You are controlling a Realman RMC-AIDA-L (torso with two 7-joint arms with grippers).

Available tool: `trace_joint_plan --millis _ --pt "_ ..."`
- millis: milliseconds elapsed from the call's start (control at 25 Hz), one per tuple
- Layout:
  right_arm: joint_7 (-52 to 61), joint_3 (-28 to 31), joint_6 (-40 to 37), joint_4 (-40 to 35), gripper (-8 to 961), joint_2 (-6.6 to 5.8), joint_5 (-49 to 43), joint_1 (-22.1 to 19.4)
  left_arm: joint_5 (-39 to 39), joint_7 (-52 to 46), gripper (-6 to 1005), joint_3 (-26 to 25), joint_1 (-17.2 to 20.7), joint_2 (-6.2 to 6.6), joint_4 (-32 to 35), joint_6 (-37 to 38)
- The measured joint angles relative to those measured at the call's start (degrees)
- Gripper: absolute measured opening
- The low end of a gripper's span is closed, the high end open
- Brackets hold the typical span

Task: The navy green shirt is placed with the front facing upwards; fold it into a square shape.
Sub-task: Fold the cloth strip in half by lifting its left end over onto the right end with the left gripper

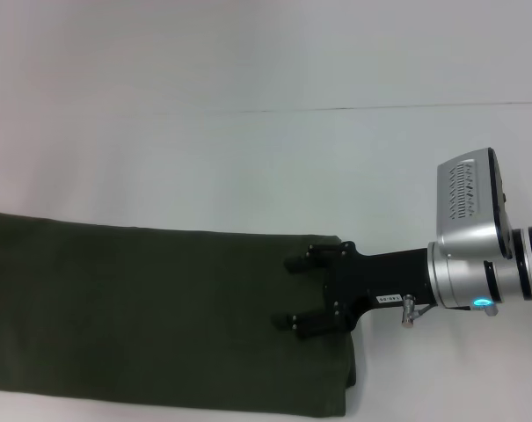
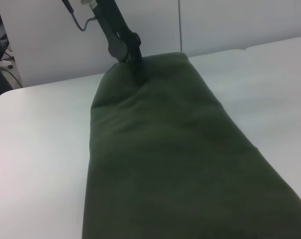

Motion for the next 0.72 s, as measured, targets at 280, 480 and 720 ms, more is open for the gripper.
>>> trace_joint_plan --millis 280,480,720 --pt "0.0 0.1 0.6 0.0 916 -0.03 1.0 -0.1 -4.9 -0.2 64 -0.1 -1.4 -1.65 3.0 7.3" --pt "-0.1 0.1 2.8 0.1 916 -0.11 3.5 -0.9 -7.7 -0.9 65 -0.1 -2.9 -5.7 11.4 14.8" --pt "0.0 0.2 7.9 -0.1 915 -0.27 9.6 -2.6 -12.5 -1.6 65 0.0 -5.1 -9.97 16.0 21.9"
